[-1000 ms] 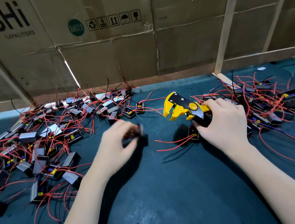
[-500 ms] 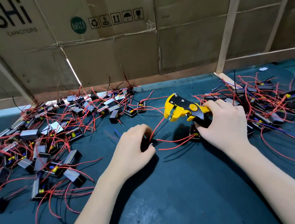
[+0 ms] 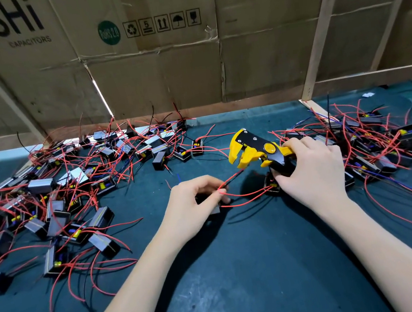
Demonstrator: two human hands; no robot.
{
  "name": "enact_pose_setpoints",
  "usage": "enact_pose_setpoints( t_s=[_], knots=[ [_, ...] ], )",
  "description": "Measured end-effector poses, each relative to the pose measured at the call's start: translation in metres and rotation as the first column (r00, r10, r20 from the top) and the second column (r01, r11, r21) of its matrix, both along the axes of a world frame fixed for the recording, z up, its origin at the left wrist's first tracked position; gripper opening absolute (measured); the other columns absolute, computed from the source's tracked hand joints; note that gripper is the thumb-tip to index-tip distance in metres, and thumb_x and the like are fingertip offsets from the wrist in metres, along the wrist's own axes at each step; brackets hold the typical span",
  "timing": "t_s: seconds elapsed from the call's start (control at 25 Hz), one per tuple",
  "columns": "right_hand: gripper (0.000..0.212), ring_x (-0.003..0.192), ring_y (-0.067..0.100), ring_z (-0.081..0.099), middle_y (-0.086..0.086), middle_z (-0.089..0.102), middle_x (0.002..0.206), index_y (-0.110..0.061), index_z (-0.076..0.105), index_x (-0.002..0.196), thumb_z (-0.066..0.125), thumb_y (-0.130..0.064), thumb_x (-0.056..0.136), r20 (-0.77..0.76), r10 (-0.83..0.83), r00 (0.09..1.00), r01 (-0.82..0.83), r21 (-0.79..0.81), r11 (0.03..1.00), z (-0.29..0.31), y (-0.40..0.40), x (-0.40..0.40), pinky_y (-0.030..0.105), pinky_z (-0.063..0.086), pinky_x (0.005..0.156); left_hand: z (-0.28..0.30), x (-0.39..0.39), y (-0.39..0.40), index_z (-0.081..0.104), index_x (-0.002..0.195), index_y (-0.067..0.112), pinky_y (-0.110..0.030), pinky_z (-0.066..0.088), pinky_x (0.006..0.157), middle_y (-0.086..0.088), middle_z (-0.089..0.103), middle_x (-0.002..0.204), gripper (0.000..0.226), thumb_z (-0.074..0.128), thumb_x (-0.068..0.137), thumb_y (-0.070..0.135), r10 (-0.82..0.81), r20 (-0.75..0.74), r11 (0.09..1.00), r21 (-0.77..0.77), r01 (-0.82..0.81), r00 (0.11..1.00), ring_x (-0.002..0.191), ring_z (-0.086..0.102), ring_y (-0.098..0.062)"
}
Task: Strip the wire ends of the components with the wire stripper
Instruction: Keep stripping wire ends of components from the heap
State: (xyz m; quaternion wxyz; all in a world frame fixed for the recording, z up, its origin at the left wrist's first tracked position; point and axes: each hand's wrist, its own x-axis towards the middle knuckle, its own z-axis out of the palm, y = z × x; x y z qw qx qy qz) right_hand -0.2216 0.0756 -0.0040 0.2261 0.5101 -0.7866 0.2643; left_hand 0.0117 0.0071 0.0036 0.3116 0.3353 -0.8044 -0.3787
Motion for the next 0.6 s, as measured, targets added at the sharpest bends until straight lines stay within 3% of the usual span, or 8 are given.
enact_pose_setpoints(
  t_s=[0.2,0.32,0.6],
  knots=[
    [0.038,0.087,0.031,0.059,0.004,0.061,0.085,-0.016,0.063,0.093,0.077,-0.039,0.066,0.017,-0.015,1.000,0.015,-0.010,1.000,0.0005,0.0004,0.0001,0.038,0.032,0.075,0.0007,0.0008,-0.0030,0.067,0.087,0.019,-0.016,0.035,0.050,-0.004,0.075,0.073,0.008,0.064,0.094,0.019,0.034,-0.161,0.982,0.187,-0.004,0.986,0.045,0.046,-0.002],
    [0.040,0.089,0.032,0.059,0.005,0.062,0.088,-0.016,0.063,0.095,0.077,-0.040,0.067,0.029,-0.030,0.999,0.031,-0.007,1.000,0.0011,0.0009,-0.0002,0.039,0.032,0.076,0.0016,0.0009,-0.0034,0.067,0.085,0.016,-0.009,0.031,0.046,-0.008,0.074,0.070,0.011,0.062,0.095,0.018,0.042,-0.210,0.979,0.202,0.001,0.977,0.041,0.042,0.000],
    [0.042,0.091,0.032,0.059,0.006,0.063,0.089,-0.015,0.063,0.097,0.078,-0.040,0.067,0.032,-0.037,0.999,0.037,-0.002,0.999,0.0012,0.0010,0.0001,0.040,0.032,0.077,0.0015,0.0001,-0.0015,0.065,0.086,0.015,-0.009,0.032,0.045,-0.009,0.073,0.068,0.013,0.059,0.097,0.016,0.042,-0.204,0.975,0.220,0.004,0.978,0.039,0.041,-0.001]
  ],
)
